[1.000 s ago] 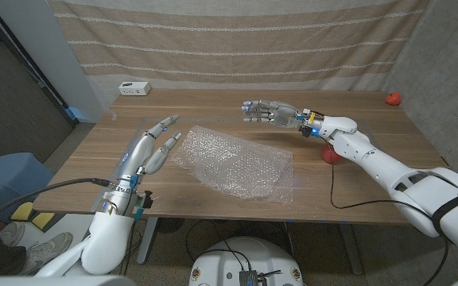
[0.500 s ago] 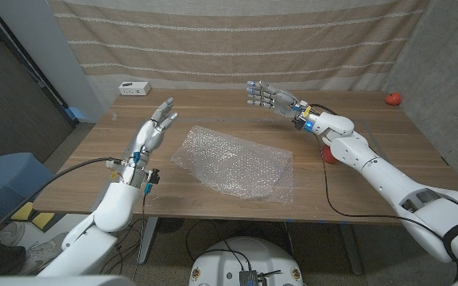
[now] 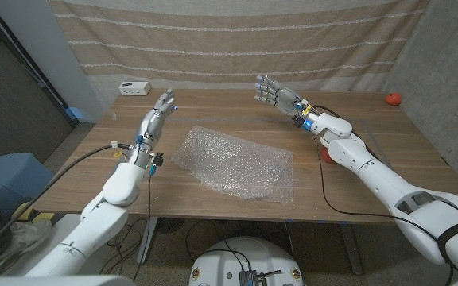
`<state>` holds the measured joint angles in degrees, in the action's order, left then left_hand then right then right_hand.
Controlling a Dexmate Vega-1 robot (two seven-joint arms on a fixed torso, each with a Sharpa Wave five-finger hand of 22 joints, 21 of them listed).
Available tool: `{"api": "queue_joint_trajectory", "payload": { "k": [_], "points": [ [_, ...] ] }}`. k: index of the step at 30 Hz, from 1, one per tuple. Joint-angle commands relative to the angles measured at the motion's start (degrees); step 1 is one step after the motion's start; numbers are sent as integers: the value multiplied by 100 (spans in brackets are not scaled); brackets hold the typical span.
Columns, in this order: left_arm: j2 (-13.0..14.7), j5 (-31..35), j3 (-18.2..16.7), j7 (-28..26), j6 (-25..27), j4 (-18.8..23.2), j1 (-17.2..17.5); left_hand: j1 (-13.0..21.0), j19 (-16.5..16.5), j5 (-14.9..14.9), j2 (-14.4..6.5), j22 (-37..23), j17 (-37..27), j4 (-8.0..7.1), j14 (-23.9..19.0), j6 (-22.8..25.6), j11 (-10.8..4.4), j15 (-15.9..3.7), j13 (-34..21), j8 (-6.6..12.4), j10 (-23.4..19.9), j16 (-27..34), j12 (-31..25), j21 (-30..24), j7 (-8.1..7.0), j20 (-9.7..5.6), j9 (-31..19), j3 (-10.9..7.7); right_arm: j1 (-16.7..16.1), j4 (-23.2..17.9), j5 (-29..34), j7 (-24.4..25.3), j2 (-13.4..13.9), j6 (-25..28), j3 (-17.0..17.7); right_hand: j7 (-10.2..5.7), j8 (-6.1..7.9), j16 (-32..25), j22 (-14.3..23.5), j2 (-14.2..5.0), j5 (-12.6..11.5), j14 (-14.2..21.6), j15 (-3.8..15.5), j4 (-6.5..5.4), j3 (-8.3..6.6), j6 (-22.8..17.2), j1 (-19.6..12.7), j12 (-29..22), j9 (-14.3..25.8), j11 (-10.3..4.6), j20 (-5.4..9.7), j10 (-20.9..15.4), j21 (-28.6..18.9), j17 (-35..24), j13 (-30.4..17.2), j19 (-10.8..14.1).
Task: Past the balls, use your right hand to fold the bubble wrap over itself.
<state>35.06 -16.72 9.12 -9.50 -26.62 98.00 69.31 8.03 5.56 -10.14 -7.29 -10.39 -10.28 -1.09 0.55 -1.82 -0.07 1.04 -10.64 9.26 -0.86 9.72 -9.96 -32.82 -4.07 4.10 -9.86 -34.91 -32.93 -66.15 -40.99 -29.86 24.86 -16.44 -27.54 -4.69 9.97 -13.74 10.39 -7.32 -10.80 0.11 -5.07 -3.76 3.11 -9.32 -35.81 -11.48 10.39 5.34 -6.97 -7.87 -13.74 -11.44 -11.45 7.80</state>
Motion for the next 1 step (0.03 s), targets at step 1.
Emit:
{"api": "queue_joint_trajectory", "payload": {
  "k": [1],
  "points": [
    [-48, -1077, 391, 583, 382, -930, -826, -93, 96, -23, 5, -10, 1, -75, 98, -128, 36, 41, 4, 22, 90, 27, -24, 42, 39, 15, -4, 1, -376, -368, -290, 458, -164, -66, 246, 69, 40, 39, -4, -30, -9, 44, 118, -10, -37, -23, 4, 1, 11, 24, -8, -1, 15, 10, 6, 39]
  ]
}}
